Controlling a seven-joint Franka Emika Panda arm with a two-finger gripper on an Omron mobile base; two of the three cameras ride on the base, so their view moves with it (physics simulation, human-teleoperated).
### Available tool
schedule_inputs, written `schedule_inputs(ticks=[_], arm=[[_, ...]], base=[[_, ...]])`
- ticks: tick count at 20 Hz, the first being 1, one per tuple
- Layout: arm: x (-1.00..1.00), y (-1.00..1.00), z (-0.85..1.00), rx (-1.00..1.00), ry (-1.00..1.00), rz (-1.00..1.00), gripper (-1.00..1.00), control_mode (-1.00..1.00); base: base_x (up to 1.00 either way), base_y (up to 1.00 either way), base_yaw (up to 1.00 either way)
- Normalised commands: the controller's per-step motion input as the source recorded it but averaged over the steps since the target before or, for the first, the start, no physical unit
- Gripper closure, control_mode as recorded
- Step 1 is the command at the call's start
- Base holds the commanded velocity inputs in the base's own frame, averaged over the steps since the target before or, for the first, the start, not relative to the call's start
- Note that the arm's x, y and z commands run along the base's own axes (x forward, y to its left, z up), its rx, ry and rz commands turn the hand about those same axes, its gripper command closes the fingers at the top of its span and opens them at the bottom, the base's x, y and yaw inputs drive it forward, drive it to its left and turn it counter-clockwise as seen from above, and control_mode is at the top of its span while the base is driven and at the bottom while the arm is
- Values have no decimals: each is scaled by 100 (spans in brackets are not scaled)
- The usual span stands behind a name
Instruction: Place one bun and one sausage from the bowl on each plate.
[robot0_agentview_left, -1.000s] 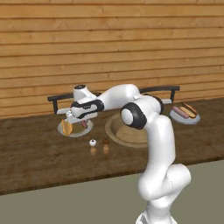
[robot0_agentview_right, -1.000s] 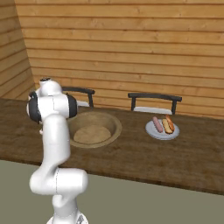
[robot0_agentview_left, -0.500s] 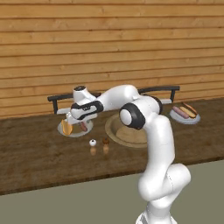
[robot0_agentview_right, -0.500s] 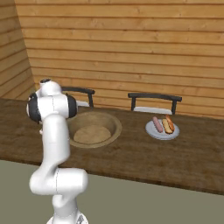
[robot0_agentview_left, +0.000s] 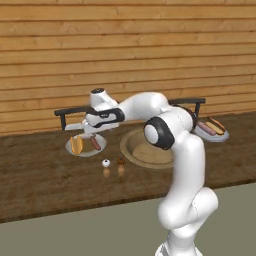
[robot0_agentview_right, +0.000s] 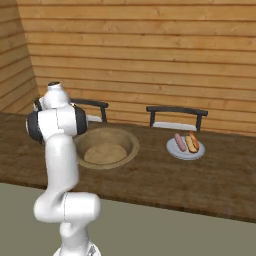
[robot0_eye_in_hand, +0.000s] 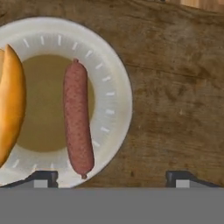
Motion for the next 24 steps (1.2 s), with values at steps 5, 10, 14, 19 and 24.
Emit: schedule_inputs(ticks=[5,10,14,19,24], arm=[[-90,-61,93,0,-27,-4,-100,-100],[-98,-100,72,2,-48,-3,-100,-100],[-59,-100,66,6,-33,0,-100,-100],[-9,-100,36,10,-9,0,-100,-100],[15,-93,2,23,7,1,-100,-100]], base=[[0,0,0],[0,0,0],[0,0,0],[0,0,0],[0,0,0]])
